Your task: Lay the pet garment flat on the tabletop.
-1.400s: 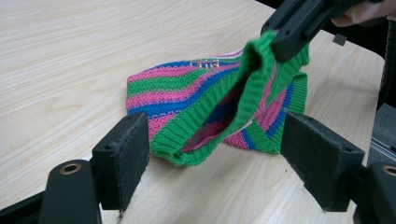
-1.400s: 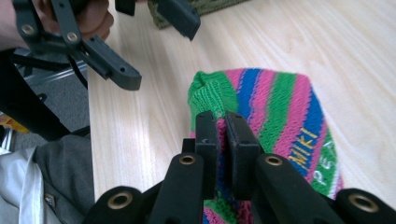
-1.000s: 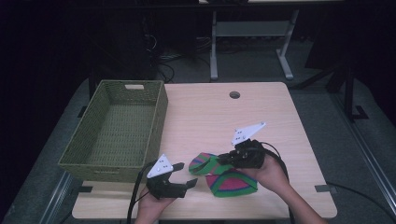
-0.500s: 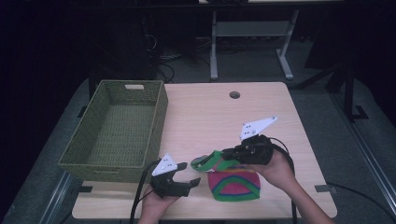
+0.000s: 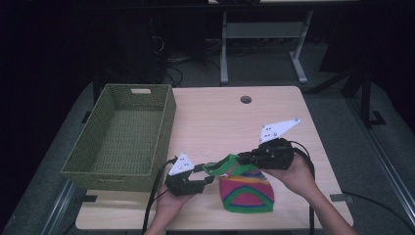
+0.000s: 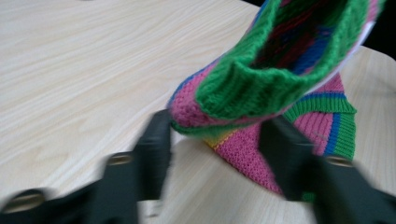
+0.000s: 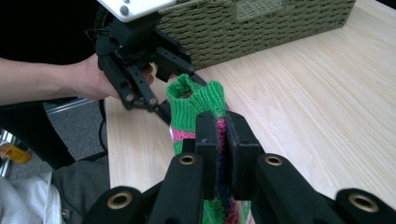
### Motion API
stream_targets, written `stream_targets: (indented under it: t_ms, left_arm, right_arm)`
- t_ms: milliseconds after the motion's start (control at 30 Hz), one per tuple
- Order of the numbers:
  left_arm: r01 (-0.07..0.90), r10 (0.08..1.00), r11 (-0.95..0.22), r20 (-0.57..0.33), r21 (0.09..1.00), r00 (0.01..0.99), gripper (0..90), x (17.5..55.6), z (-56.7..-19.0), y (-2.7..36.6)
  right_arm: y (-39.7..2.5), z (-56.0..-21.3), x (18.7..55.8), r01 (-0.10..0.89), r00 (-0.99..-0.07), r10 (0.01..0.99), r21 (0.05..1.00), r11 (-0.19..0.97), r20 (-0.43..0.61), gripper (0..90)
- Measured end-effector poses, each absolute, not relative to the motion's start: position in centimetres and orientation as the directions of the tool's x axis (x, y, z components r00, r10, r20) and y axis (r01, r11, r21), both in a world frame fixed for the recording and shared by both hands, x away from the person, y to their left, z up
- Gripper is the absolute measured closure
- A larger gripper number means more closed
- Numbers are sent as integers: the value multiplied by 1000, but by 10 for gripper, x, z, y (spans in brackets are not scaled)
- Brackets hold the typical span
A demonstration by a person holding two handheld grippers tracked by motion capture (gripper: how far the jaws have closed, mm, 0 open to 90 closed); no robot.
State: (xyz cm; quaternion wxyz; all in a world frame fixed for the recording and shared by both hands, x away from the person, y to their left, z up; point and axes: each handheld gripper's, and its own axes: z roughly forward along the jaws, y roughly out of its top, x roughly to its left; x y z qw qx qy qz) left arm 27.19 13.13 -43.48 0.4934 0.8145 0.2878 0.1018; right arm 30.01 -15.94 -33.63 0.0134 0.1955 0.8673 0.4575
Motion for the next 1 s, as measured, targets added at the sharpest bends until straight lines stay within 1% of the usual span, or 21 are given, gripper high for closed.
stream_targets:
  t_ms: [33,67,100,167,200,233,433,600,800,1000]
  left_arm:
    - [359,566,-344,-114,868,817,568,272,-434,131]
    - [359,562,-336,-120,871,818,658,272,-433,131]
    - [351,556,-332,-120,875,823,658,272,-432,132]
    - [344,548,-321,-123,882,827,717,272,-428,134]
    - [339,546,-322,-119,884,829,763,273,-425,134]
    - [339,546,-322,-119,884,829,778,273,-425,134]
    - [329,545,-336,-102,883,832,810,281,-415,128]
    - [324,565,-345,-81,881,821,831,292,-403,118]
    - [326,568,-356,-74,876,820,834,303,-393,111]
    - [342,584,-410,-45,845,810,833,313,-387,104]
  right_arm:
    - [-160,-337,301,331,-922,354,798,504,159,844]
    - [-164,-339,302,333,-920,358,800,500,160,843]
    - [-164,-339,302,333,-920,358,800,500,160,843]
    - [-167,-341,302,336,-917,365,802,494,160,843]
    - [-170,-343,303,341,-914,374,802,491,160,843]
    - [-170,-343,303,341,-914,374,802,491,160,843]
    - [-181,-347,307,358,-900,408,794,491,153,843]
    - [-193,-352,310,379,-885,437,794,476,161,843]
    - [-197,-355,314,385,-877,455,795,470,155,843]
    - [-199,-360,322,398,-864,481,790,467,151,843]
